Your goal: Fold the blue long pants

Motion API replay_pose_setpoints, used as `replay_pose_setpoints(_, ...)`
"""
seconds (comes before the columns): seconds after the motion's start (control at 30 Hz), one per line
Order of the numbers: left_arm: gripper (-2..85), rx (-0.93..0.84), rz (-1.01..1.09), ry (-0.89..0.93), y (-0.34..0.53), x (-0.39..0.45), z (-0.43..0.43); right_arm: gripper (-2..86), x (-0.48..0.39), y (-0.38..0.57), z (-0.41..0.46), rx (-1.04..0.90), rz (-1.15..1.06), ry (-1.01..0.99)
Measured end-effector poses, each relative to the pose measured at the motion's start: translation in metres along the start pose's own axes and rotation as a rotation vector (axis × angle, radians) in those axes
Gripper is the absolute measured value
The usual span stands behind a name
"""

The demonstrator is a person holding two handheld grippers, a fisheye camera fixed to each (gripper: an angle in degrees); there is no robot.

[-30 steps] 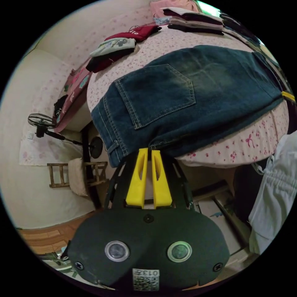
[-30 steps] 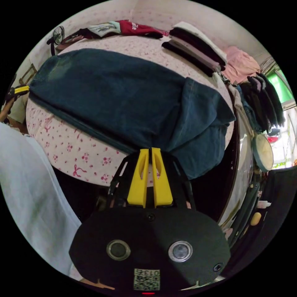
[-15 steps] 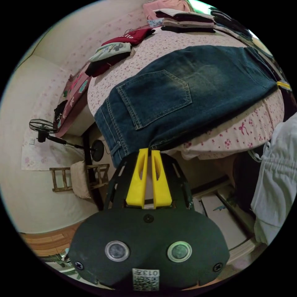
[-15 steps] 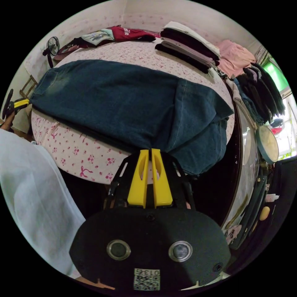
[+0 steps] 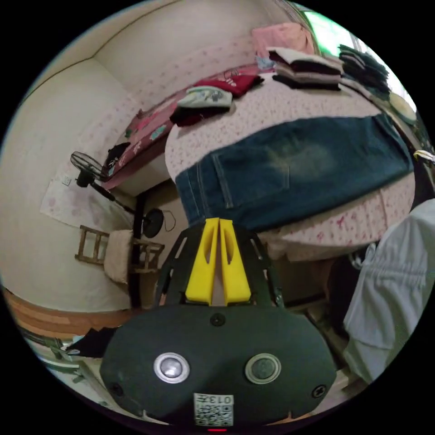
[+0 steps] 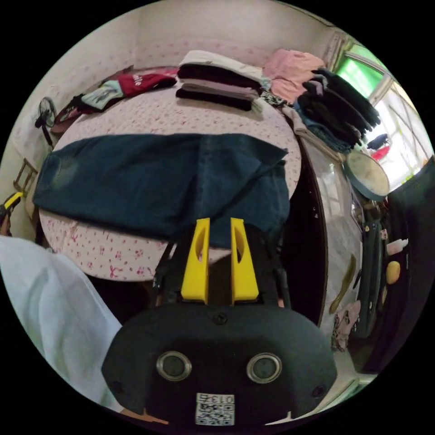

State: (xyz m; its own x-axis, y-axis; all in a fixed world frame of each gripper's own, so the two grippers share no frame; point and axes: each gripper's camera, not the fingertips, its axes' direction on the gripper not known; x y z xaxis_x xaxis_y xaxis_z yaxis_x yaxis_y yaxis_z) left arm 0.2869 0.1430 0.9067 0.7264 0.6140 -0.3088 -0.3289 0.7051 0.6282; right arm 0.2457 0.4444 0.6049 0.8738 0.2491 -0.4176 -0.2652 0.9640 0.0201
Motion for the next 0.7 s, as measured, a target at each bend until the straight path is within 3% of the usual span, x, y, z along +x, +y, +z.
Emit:
replay_pose_setpoints(0.07, -0.3, 0.041, 0.055, 0.042, -0.022, 0.015, -0.005, 11.3, 0.021, -0.011, 0.002, 0.045, 0.065, -0.022)
replay_pose_setpoints(0.2, -0.3, 0.071, 0.352, 0.337, -0.079, 0.111, 0.004, 13.5, 0.022, -0.044, 0.031, 0.012, 0.007, -0.080)
replay_pose_setpoints(0.3, -0.2, 0.051, 0.530, 0.479, -0.103, 0.184, 0.009, 12.3, 0.023, -0.062, 0.057, -0.030, -0.019, -0.004)
replay_pose_setpoints(0.4, -0.3, 0.017, 0.662, 0.463, -0.112, 0.233, 0.016, 6.4, 0.051, -0.062, 0.071, -0.071, 0.025, -0.049)
replay_pose_setpoints(0.53, -0.3, -0.004, 0.711, 0.437, -0.112, 0.249, 0.025, 2.9, 0.120, -0.034, 0.040, 0.039, 0.188, -0.089)
replay_pose_setpoints(0.63, -0.3, -0.016, 0.673, 0.486, -0.117, 0.245, 0.029, 2.0, 0.179, 0.009, 0.020, 0.161, 0.392, -0.242)
replay_pose_setpoints(0.7, -0.3, -0.043, 0.637, 0.518, -0.121, 0.245, 0.036, 1.6, 0.201, 0.033, 0.029, 0.141, 0.486, -0.313)
